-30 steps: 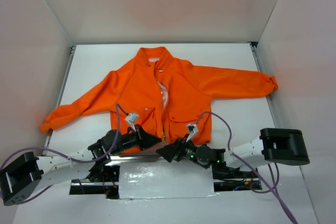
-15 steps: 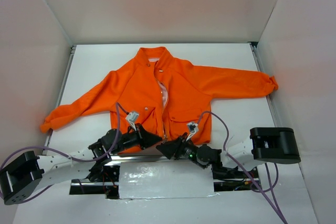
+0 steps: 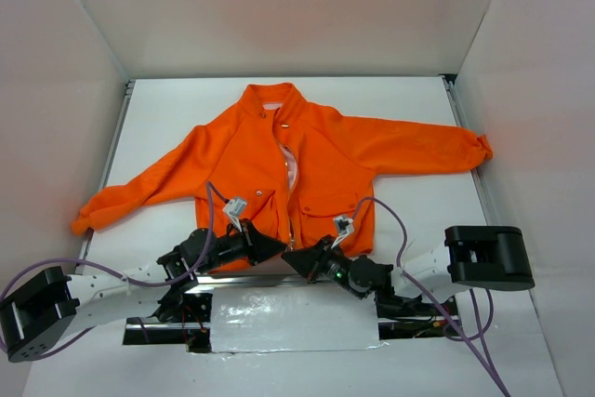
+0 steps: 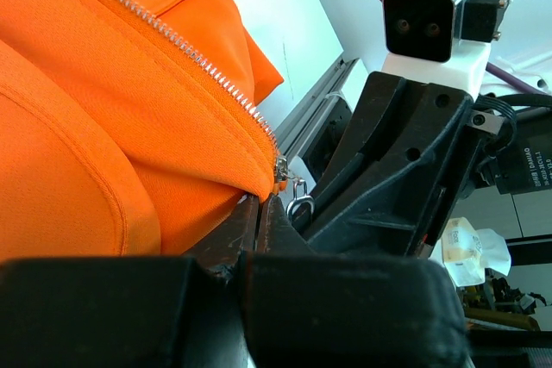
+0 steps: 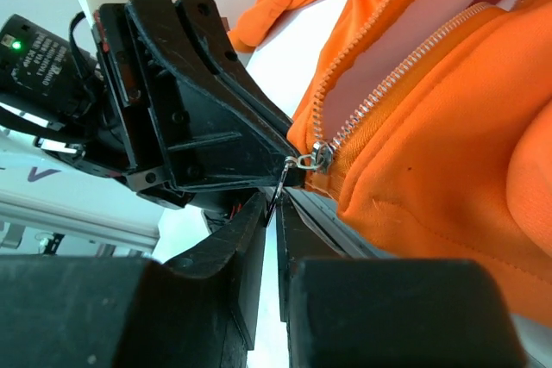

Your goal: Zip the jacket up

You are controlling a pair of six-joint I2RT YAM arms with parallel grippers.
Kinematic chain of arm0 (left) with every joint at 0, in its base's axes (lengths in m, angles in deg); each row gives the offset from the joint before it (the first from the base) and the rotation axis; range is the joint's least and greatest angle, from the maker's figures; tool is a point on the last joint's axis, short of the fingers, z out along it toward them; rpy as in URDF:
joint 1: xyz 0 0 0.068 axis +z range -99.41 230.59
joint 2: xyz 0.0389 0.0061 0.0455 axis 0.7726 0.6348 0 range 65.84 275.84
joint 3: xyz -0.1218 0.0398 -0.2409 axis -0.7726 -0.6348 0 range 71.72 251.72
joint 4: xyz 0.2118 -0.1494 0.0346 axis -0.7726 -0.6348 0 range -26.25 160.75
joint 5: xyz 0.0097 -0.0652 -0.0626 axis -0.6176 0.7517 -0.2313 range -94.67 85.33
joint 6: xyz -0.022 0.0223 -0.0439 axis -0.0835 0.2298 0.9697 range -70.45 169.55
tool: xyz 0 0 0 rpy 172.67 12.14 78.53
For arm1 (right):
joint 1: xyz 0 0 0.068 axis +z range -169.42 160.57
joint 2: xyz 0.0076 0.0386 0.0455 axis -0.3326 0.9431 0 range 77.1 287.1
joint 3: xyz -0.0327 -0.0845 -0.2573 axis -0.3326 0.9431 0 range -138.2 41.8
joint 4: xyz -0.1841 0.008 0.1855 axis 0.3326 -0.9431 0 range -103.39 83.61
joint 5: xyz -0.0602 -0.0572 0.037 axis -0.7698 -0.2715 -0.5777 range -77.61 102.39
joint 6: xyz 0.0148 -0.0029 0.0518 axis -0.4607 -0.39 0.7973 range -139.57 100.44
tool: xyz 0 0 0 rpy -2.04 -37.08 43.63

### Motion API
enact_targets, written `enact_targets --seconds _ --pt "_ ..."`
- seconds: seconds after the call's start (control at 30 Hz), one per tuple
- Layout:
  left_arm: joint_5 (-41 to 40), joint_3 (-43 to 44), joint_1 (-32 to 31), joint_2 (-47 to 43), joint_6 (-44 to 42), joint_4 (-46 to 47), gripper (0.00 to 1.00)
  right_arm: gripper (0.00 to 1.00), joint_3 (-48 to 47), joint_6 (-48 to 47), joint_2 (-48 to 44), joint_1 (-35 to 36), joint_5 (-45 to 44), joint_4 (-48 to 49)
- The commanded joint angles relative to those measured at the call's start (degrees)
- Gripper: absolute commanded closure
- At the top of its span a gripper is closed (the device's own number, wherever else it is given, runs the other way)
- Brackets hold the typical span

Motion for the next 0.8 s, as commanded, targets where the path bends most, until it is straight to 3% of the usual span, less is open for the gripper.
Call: enact_targets --seconds 0.0,0.1,0.17,0.2,0.47,0.6,0.77 --pt "1.47 2.67 -0.26 -0.06 0.92 5.18 1.0 0.84 -0.21 0.51 -1.74 0.46 -2.66 -0.58" --pt "1.38 2.67 -0.34 -0.06 0.84 5.0 1.0 0.85 -0.65 1.48 -2.62 0.46 -2.66 -2.86" --pt "1.2 2.58 -0.26 -0.23 0.75 4.92 1.0 0.99 -0.74 2.35 -3.06 0.46 -2.75 -3.74" --pt "1.2 2.41 -0.34 -0.23 0.57 5.0 1.0 1.0 -0.91 2.79 -4.02 0.46 -2.84 -4.53" --pt "1.29 0.57 -0.34 0.91 0.22 6.49 1.0 1.0 -5.57 4.64 -10.44 -0.68 -1.96 -18.68" --pt "1.46 -0.23 -0.35 0.56 -0.21 7.55 1.0 1.0 -5.66 12.6 -12.37 -3.58 1.72 -23.33" --pt "1.38 -0.05 -0.34 -0.41 -1.89 6.5 1.0 1.0 -9.87 20.54 -15.01 -5.78 5.16 -37.04"
